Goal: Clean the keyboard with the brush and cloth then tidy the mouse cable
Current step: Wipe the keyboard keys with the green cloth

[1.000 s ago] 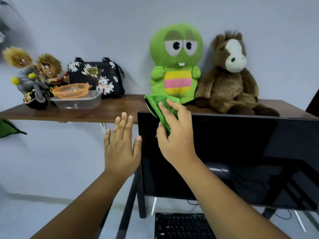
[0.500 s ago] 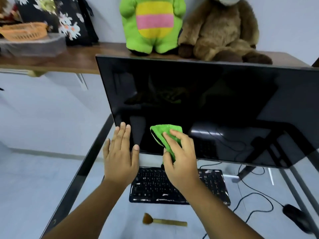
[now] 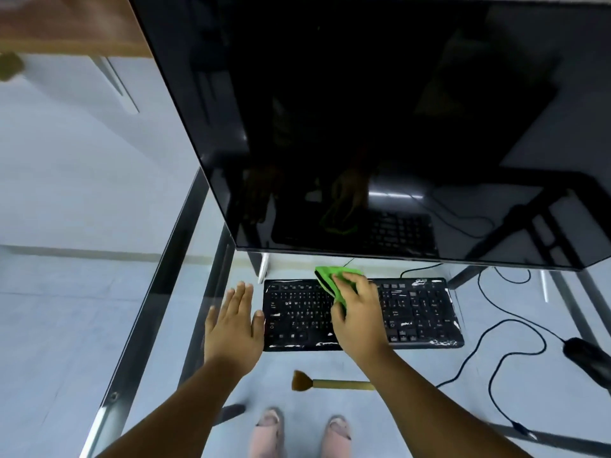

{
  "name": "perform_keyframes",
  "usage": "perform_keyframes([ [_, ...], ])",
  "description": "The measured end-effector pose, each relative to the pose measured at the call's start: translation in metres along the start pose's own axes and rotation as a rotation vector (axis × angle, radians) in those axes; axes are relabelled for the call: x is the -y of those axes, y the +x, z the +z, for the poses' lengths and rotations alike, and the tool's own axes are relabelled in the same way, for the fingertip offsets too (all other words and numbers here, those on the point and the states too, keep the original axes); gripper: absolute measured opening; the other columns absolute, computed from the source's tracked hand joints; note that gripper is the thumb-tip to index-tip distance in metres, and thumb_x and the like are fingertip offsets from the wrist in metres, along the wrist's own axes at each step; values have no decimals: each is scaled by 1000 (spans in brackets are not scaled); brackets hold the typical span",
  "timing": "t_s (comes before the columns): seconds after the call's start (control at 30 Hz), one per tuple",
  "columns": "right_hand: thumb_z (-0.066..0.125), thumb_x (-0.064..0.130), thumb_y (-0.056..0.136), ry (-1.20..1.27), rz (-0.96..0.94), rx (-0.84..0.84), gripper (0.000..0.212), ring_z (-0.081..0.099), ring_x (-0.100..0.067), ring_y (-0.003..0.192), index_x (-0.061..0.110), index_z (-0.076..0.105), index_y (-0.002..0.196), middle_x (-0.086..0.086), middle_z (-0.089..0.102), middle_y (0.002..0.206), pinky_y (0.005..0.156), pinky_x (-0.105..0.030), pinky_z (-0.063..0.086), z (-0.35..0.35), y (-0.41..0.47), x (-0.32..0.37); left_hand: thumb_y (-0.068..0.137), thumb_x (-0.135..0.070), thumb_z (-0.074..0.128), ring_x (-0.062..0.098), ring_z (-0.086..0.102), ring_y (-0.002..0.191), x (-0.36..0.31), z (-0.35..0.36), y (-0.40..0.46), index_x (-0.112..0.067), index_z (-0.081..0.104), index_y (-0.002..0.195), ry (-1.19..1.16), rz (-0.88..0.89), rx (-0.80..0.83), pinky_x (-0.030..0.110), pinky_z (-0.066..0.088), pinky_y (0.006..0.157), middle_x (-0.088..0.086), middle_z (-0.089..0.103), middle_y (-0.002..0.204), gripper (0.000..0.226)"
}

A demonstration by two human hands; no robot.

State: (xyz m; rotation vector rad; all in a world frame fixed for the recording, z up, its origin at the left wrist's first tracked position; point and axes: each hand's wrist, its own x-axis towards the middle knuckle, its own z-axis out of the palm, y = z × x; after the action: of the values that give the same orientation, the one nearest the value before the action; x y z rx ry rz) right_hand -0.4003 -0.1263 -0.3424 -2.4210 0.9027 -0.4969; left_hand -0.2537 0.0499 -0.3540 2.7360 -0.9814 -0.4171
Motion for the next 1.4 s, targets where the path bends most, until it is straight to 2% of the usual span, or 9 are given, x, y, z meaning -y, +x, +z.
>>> perform_keyframes([
  [0.2, 57, 9, 87, -133, 40, 154, 46, 45, -23, 112, 14, 58, 133, 1, 51, 134, 101, -30, 45, 21, 19, -2, 97, -45, 9, 5, -14, 144, 23, 15, 8, -27, -2, 154, -7, 78, 188, 33, -6, 118, -10, -10, 161, 61],
  [0.33, 52, 12, 90, -188, 64, 205, 44, 43, -24, 112, 16, 58, 133, 3, 54, 134, 102, -32, 43, 29, 33, 5, 89, -40, 13, 5, -17, 143, 31, 18, 8, -28, -3, 154, 32, 145, 179, 29, -8, 114, -12, -14, 158, 68],
  [0.53, 50, 12, 91, -195, -82, 343, 50, 40, -22, 116, 21, 50, 140, 7, 50, 141, 106, -32, 39, 47, 42, 36, 98, -32, 31, 5, -19, 142, 46, 16, 11, -31, -11, 152, 85, 252, 178, 27, -5, 114, -13, -22, 156, 68],
  [0.73, 51, 13, 90, -351, -22, 261, 47, 43, -24, 116, 15, 52, 137, 1, 55, 135, 108, -30, 34, 47, 39, 30, 100, -38, 28, 5, -21, 142, 50, 14, 11, -28, -13, 153, 93, 264, 188, 26, -6, 114, -12, -22, 157, 68],
  [0.83, 51, 4, 87, -255, 26, 284, 53, 39, -23, 118, 19, 51, 138, 4, 52, 138, 106, -34, 38, 57, 47, 42, 100, -39, 26, 8, -20, 144, 49, 16, 9, -25, -14, 153, 87, 242, 183, 26, -6, 115, -9, -24, 157, 67],
  [1.0, 52, 0, 84, -203, -152, 333, 58, 42, -23, 112, 22, 54, 137, 8, 53, 140, 101, -37, 43, 60, 39, 51, 100, -46, 27, 8, -21, 143, 57, 18, 11, -25, -14, 152, 78, 238, 197, 26, -5, 115, -10, -25, 157, 70],
  [1.2, 50, 1, 86, -243, 24, 285, 58, 37, -21, 113, 23, 52, 139, 10, 51, 137, 101, -34, 41, 63, 47, 42, 100, -46, 31, 6, -20, 142, 59, 18, 15, -25, -11, 153, 53, 239, 218, 28, 0, 117, -11, -23, 157, 71],
  [1.3, 50, -6, 81, -215, -79, 336, 68, 37, -20, 113, 30, 50, 140, 14, 48, 141, 101, -36, 41, 70, 44, 56, 100, -46, 33, 4, -21, 140, 61, 16, 17, -26, -10, 153, 37, 242, 235, 27, 2, 117, -12, -22, 156, 71],
  [1.4, 51, -6, 81, -222, -182, 375, 67, 39, -22, 113, 30, 54, 137, 13, 50, 141, 100, -39, 43, 67, 38, 46, 100, -44, 37, 3, -20, 139, 63, 13, 19, -26, -10, 153, 13, 259, 260, 25, 1, 115, -13, -22, 156, 73],
])
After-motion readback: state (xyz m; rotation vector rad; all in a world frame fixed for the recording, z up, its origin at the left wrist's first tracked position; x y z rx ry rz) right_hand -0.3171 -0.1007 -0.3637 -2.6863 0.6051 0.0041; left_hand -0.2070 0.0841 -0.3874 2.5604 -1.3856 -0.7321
